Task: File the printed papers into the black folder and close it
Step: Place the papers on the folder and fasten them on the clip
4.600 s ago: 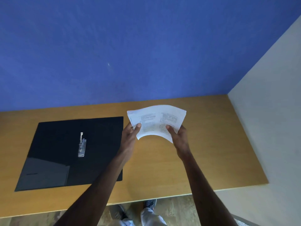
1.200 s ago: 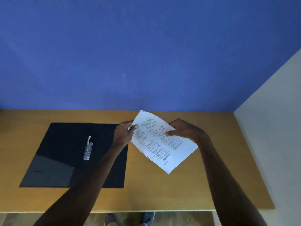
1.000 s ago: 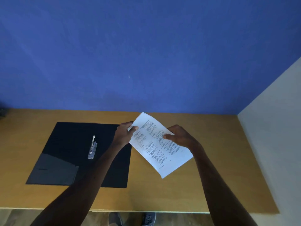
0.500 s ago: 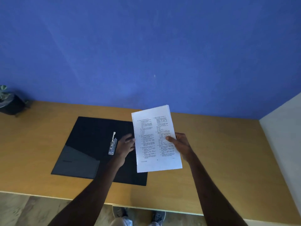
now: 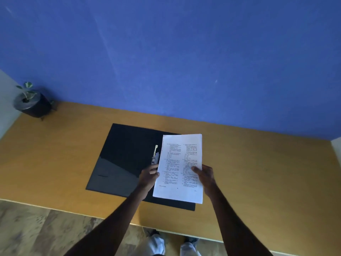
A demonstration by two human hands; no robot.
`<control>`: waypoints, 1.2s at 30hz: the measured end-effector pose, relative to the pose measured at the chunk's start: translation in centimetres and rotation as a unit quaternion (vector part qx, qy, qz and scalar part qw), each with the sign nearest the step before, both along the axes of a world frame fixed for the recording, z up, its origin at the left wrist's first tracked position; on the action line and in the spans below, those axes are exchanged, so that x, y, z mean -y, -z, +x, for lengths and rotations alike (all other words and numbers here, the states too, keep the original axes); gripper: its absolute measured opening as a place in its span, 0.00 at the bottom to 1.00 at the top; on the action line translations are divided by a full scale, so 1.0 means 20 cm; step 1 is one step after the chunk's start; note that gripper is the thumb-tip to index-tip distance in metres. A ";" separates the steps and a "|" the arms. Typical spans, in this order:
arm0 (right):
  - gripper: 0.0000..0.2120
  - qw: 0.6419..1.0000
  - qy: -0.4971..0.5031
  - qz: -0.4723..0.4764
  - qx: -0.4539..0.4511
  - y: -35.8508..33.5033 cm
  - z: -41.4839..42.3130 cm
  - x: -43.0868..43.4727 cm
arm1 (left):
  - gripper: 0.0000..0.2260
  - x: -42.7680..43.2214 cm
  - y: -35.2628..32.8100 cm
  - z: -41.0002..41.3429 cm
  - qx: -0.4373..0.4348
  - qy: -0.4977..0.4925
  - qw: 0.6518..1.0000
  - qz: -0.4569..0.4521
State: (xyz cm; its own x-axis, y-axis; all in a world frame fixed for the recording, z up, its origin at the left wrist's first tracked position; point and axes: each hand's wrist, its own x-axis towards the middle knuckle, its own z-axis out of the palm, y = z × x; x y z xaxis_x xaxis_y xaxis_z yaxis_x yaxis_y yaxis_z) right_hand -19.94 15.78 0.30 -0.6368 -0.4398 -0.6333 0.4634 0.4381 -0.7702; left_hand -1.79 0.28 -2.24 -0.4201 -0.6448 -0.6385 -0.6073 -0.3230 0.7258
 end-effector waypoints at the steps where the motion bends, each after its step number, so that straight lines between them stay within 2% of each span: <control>1: 0.13 1.000 0.002 0.003 0.002 0.02 0.02 0.02 | 0.18 0.02 0.02 0.02 0.009 0.004 1.000 0.004; 9: 0.13 0.999 0.034 0.033 0.007 0.08 0.09 0.04 | 0.19 0.09 0.07 0.07 0.036 0.043 0.998 0.041; 36: 0.14 0.999 0.018 0.030 0.028 0.10 0.12 0.10 | 0.23 0.13 0.07 0.14 0.029 0.039 0.997 0.052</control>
